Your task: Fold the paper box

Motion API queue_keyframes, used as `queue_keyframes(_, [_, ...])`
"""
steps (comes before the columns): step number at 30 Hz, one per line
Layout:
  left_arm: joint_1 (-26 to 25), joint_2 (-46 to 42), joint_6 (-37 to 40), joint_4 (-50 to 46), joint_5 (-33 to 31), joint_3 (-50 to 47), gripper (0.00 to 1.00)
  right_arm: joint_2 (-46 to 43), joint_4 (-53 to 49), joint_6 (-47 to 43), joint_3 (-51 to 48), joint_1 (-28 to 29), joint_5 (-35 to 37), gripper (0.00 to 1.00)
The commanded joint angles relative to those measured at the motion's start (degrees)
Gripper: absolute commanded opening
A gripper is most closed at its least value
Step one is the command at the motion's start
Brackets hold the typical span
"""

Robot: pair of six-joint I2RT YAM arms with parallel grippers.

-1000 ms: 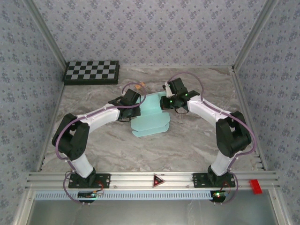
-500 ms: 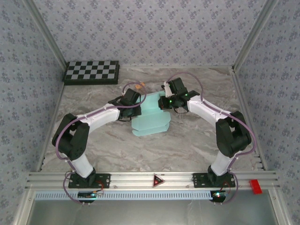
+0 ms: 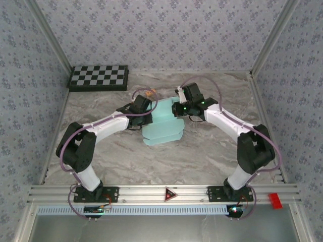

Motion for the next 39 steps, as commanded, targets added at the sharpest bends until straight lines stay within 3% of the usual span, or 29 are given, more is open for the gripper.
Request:
queue_keyframes(1, [-0.6,0.3,1.3,-0.1,0.4,1.3,0.00,-4.7,-1.2,-2.0,-0.1,-0.2,2.5,0.11])
queue_keyframes(8, [-0.6,0.0,1.7,-0.3,0.4,1.5,0.00,-9.7,-3.6,-2.6,-0.4,-1.3,5.7,0.13])
queue_keyframes(18, [-0.5,-0.3,2.1,-0.1,0.6,1.6,0.00,-13.3,-6.6,-0.3,-5.1,-9.6,11.2,0.14])
queue_keyframes(26, [-0.6,-0.6,2.9,0.3,1.7,1.7,0.00,-10.1,-3.6,-3.6,-7.8,-14.4,2.9,0.14])
queue_keyframes(39, [-0.6,0.0,3.2,0.6,2.3,2.2,0.00,-4.4,-0.4,-6.8,-6.2,-13.6,-7.1,0.17])
